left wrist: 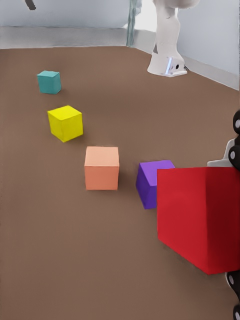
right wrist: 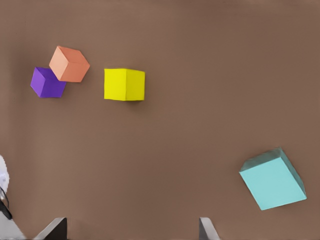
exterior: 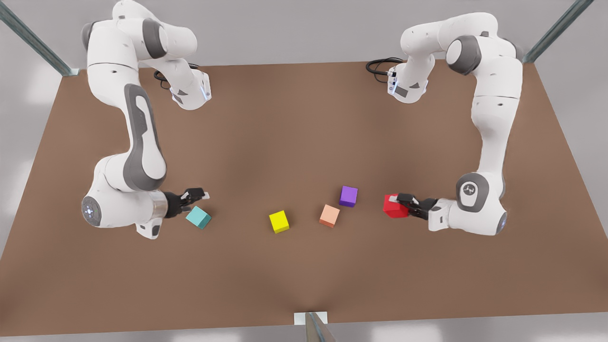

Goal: Pick up red wooden cube and pass to hand red wooden cube and place in blue wooden cube

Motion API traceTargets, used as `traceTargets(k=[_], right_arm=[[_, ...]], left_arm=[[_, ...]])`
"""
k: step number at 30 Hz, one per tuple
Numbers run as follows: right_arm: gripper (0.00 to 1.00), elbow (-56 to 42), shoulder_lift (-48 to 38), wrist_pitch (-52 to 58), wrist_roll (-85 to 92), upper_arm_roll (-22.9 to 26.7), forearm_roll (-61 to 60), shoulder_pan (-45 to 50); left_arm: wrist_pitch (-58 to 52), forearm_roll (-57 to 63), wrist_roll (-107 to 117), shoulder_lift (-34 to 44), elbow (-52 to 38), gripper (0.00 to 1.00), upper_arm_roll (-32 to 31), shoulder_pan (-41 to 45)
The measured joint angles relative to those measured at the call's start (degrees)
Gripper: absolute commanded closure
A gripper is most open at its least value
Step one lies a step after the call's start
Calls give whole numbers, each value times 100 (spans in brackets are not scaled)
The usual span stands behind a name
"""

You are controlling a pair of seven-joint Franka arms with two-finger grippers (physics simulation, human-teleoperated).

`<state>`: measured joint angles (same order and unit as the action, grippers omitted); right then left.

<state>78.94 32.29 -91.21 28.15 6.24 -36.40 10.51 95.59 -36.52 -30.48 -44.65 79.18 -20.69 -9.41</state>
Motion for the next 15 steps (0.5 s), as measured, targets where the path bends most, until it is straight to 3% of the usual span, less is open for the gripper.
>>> traceTargets(k=[5,9,15], right_arm=[[2,-167,508,-251,2176,32,-2273,-62],[3,-181,702,-381,3927,-167,-3559,-27],[2,-142,952,-488,6047,-545,-4388,12]], left_arm=[[334,-1843,627,-1062,-1470,34,-605,1012],[695,-2857,1056,-1328,-1607,34,-650,1141],[1053,-3561,1625,-1438,-1626,37,-719,1266]])
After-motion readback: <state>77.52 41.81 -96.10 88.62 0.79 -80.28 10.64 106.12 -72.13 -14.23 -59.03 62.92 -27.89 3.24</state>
